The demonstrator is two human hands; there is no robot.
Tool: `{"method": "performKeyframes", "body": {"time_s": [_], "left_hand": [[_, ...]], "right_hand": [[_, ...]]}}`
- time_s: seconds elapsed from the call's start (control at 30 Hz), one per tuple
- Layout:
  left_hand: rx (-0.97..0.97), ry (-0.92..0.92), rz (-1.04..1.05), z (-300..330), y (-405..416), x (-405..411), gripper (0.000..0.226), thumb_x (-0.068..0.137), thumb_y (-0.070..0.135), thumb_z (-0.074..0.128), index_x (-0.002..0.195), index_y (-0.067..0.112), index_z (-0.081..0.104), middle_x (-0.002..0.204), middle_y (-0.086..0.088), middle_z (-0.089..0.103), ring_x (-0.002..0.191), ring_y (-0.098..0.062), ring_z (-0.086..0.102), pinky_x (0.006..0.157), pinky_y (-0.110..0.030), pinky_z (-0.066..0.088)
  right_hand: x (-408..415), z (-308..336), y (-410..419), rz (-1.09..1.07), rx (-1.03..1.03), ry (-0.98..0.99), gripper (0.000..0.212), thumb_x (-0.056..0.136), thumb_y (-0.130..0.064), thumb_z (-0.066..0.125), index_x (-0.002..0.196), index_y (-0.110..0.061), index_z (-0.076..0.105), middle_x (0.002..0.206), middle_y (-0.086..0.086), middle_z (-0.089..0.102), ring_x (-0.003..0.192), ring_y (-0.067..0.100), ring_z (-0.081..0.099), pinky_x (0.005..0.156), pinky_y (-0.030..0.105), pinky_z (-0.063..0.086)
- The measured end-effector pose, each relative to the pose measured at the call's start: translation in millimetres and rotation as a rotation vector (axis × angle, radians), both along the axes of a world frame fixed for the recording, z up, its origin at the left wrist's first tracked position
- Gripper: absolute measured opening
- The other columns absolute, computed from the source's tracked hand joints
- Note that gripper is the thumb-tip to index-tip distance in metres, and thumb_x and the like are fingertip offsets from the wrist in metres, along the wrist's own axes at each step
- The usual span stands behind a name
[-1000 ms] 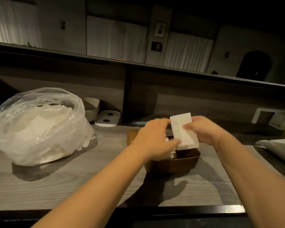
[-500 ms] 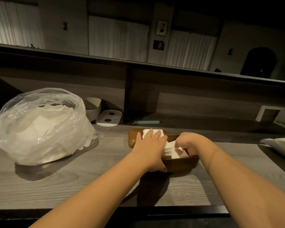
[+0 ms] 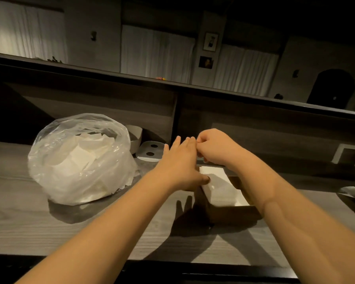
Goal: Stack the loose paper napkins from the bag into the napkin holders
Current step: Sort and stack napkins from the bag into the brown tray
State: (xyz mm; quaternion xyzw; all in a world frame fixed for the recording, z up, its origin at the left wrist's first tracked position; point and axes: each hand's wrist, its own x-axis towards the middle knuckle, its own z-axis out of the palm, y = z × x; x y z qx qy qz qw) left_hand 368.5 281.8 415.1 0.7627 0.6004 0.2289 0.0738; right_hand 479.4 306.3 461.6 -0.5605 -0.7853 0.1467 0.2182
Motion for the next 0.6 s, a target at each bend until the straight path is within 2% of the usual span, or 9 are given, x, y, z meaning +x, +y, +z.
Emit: {"method": "performKeyframes", "body": {"time_s": [0.13, 0.2, 0.27, 0.3, 0.37, 0.43, 0.5, 0.6], "left_hand": [[-0.009, 0.104, 0.091, -0.8, -20.2, -61.0, 0.093, 0.087, 0.04, 0.07, 0.157, 0.018, 0.013, 0.164, -0.001, 0.018, 0.152, -0.026, 0.003, 0.123, -0.052, 0.004], [0.009, 0.166, 0.147, -0.4, -33.2, -95.9, 0.079, 0.091, 0.033, 0.066, 0.155, 0.022, 0.021, 0.16, 0.0, 0.028, 0.152, -0.024, 0.011, 0.122, -0.051, 0.008], [0.082, 0.181, 0.218, -1.2, -44.4, -133.7, 0.067, 0.093, 0.026, 0.062, 0.151, 0.028, 0.029, 0.154, 0.001, 0.039, 0.147, -0.023, 0.025, 0.12, -0.05, 0.019], [0.131, 0.172, 0.268, -3.0, -47.8, -152.6, 0.062, 0.094, 0.023, 0.06, 0.149, 0.03, 0.033, 0.15, 0.002, 0.045, 0.142, -0.023, 0.033, 0.117, -0.048, 0.027], [0.195, 0.145, 0.396, -8.6, -52.5, -187.2, 0.053, 0.096, 0.024, 0.056, 0.145, 0.032, 0.038, 0.143, 0.004, 0.052, 0.134, -0.021, 0.044, 0.109, -0.044, 0.039], [0.151, 0.15, 0.524, -17.4, -57.7, -218.5, 0.045, 0.099, 0.032, 0.05, 0.143, 0.034, 0.04, 0.14, 0.007, 0.054, 0.132, -0.021, 0.044, 0.104, -0.045, 0.039], [0.037, 0.228, 0.594, -27.7, -62.2, -237.4, 0.038, 0.101, 0.04, 0.045, 0.138, 0.034, 0.044, 0.135, 0.007, 0.056, 0.13, -0.022, 0.042, 0.101, -0.047, 0.035], [-0.061, 0.317, 0.619, -40.6, -70.7, -257.5, 0.038, 0.099, 0.046, 0.043, 0.134, 0.032, 0.047, 0.131, 0.006, 0.057, 0.127, -0.021, 0.041, 0.101, -0.047, 0.029]], "right_hand": [[-53.8, -6.4, -1.6, 0.151, -0.043, 0.045, 0.016, 0.094, -0.013, 0.056, 0.083, -0.007, 0.066, 0.083, 0.01, 0.063, 0.074, 0.019, 0.059, 0.069, 0.03, 0.051], [-85.0, -16.5, 1.9, 0.21, 0.004, 0.052, 0.012, 0.093, -0.015, 0.059, 0.087, -0.01, 0.067, 0.086, 0.008, 0.066, 0.08, 0.022, 0.062, 0.074, 0.034, 0.054], [-118.4, -25.5, 3.4, 0.268, 0.087, 0.078, 0.006, 0.092, -0.016, 0.059, 0.09, -0.017, 0.065, 0.089, 0.0, 0.064, 0.083, 0.017, 0.06, 0.078, 0.035, 0.053], [-134.1, -29.6, 2.7, 0.327, 0.123, 0.08, 0.008, 0.093, -0.016, 0.057, 0.094, -0.022, 0.063, 0.095, -0.008, 0.062, 0.083, 0.011, 0.058, 0.077, 0.031, 0.051], [-161.1, -38.1, -1.2, 0.486, 0.153, 0.0, 0.021, 0.097, -0.019, 0.051, 0.113, -0.028, 0.06, 0.107, -0.019, 0.053, 0.088, 0.0, 0.051, 0.081, 0.023, 0.043], [-183.1, -47.4, -0.4, 0.574, 0.14, -0.15, 0.024, 0.101, -0.024, 0.044, 0.121, -0.027, 0.058, 0.116, -0.015, 0.056, 0.099, 0.004, 0.053, 0.088, 0.026, 0.045], [-189.3, -52.6, 10.0, 0.5, 0.121, -0.334, 0.023, 0.103, -0.03, 0.039, 0.103, -0.023, 0.06, 0.105, -0.005, 0.063, 0.092, 0.015, 0.057, 0.083, 0.035, 0.05], [-194.8, -51.8, 22.3, 0.3, 0.111, -0.685, 0.028, 0.097, -0.02, 0.045, 0.069, -0.019, 0.048, 0.074, -0.002, 0.052, 0.066, 0.017, 0.049, 0.061, 0.031, 0.041]]}}
